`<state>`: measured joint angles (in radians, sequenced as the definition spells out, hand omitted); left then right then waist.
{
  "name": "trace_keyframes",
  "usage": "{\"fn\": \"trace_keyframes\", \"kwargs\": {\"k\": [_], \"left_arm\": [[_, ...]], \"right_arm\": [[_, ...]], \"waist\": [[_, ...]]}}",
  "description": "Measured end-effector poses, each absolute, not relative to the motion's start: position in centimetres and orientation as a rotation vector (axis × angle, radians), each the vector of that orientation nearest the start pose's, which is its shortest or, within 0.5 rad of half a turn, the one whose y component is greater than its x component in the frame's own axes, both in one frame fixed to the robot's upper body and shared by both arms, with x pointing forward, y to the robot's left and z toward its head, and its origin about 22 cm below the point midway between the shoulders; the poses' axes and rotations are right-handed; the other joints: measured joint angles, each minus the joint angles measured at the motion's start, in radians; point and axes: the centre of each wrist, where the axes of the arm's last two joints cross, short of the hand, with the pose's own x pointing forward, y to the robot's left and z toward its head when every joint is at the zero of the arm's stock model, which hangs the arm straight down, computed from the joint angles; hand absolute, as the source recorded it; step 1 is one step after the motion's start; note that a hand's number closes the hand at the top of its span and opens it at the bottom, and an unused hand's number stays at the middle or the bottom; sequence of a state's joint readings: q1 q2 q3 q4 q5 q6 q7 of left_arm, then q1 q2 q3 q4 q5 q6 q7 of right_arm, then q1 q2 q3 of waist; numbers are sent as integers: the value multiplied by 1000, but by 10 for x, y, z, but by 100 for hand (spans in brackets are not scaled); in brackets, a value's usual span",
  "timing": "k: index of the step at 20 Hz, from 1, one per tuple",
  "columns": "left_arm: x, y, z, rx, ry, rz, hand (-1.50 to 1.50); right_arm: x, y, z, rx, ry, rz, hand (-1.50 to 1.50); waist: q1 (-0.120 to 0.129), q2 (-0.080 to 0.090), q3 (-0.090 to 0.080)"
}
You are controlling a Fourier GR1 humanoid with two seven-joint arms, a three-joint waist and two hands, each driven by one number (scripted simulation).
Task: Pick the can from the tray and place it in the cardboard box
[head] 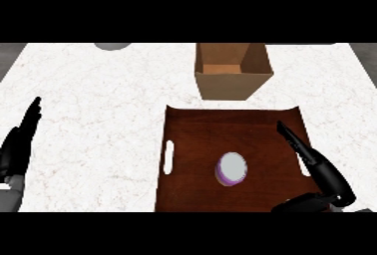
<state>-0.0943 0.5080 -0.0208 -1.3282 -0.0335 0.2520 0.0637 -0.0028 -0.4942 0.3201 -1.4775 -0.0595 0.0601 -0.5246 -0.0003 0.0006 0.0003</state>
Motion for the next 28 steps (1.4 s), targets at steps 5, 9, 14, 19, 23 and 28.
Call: {"fn": "trace_keyframes", "kwargs": {"k": [5,9,14,19,23,28], "left_arm": [[262,356,16,645,-1367,-211,0],[263,356,15,647,-1368,-215,0],[264,355,13,647,-1367,-215,0],[265,357,13,646,-1363,-214,0],[263,360,14,644,-1363,-212,0],[263,357,19,644,-1366,-213,0]], "right_arm": [[248,-304,22,-73,-1802,926,-150],[265,-296,55,-136,-1690,1144,-150],[275,-268,82,-183,-1508,1360,-150],[282,-228,93,-180,-1360,1484,-150],[291,-207,97,-194,-1282,1539,-150],[293,-191,84,-211,-1237,1573,-150]], "waist": [[5,-1,-1],[8,-1,-2],[10,-1,-3],[9,-1,-2],[8,-1,-1],[6,-1,-1]]}}
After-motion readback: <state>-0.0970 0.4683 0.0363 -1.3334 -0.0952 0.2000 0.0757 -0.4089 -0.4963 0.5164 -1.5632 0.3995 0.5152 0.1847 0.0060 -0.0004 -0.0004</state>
